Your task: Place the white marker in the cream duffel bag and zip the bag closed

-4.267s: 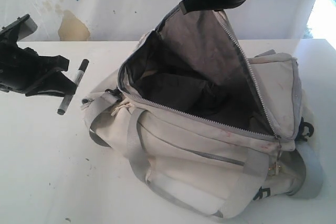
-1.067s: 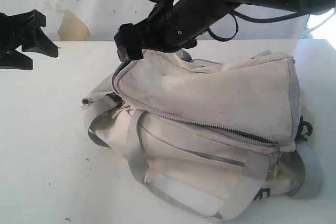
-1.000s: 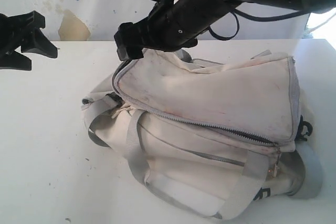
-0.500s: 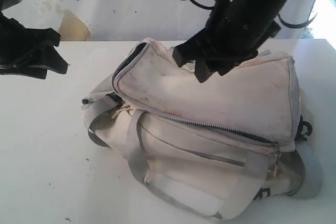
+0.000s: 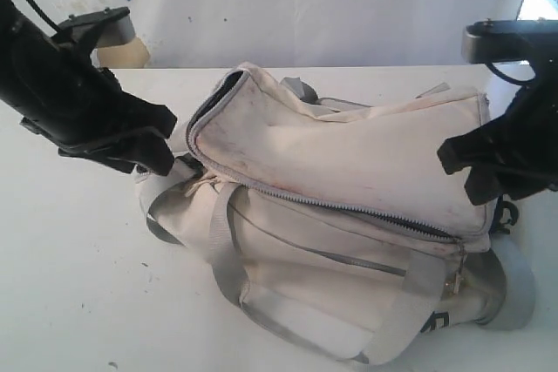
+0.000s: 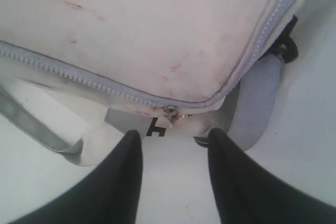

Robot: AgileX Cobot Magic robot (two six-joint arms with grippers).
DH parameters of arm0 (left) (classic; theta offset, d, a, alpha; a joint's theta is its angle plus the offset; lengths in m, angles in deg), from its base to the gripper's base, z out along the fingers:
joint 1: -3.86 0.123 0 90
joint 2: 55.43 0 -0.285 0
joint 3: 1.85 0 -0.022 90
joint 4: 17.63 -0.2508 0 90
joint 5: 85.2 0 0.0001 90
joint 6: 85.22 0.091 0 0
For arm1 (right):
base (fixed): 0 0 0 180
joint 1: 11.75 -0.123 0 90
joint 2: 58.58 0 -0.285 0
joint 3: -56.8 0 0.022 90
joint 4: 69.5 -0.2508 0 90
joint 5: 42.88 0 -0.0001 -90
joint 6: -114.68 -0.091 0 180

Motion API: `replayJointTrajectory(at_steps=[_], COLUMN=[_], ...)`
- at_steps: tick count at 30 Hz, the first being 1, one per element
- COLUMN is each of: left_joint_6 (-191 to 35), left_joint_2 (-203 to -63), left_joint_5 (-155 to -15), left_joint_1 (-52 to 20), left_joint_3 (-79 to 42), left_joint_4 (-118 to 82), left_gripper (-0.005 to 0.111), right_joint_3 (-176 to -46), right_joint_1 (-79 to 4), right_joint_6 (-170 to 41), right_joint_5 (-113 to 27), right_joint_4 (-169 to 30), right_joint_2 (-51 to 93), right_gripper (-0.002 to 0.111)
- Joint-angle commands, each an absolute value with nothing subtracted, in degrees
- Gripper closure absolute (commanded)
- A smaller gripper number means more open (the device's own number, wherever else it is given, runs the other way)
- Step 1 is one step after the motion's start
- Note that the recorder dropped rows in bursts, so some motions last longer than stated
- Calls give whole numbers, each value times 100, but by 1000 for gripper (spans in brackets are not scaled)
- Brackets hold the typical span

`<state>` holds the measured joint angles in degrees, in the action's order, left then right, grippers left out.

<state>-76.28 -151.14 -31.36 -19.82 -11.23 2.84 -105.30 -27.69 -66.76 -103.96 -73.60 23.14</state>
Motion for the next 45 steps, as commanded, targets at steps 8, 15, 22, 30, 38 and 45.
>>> replayJointTrajectory(at_steps=[8, 15, 22, 30, 38, 45], left_joint_6=[-8670, -8872, -8972, -8951, -8522, -8522], left_joint_2=[-15054, -15054, -15066, -15132, -15480, -15777], left_joint_5=[-3023, -3158, -3884, -4887, -5178, -5733], left_joint_1=[-3086, -3694, -4321, -4694, -5100, -5278], left_joint_3=[-1109, -1109, -1109, -1109, -1109, -1109], left_joint_4=[-527, -527, -537, -239, 338, 784], left_gripper=[56, 56, 57, 57, 57, 57], right_joint_3=[-9889, -9849, -9849, -9849, -9849, -9849], right_joint_1=[-1821, -1400, -1388, -1388, -1388, -1196], right_joint_6=[-5682, -5336, -5104, -5092, -5403, -5698], right_joint_5=[-9877, -9872, -9777, -9740, -9618, -9567], right_joint_4=[-8888, -9505, -9851, -9824, -9729, -9222], right_joint_2=[2280, 2395, 2576, 2590, 2590, 2590], right_gripper=[70, 70, 70, 70, 70, 70])
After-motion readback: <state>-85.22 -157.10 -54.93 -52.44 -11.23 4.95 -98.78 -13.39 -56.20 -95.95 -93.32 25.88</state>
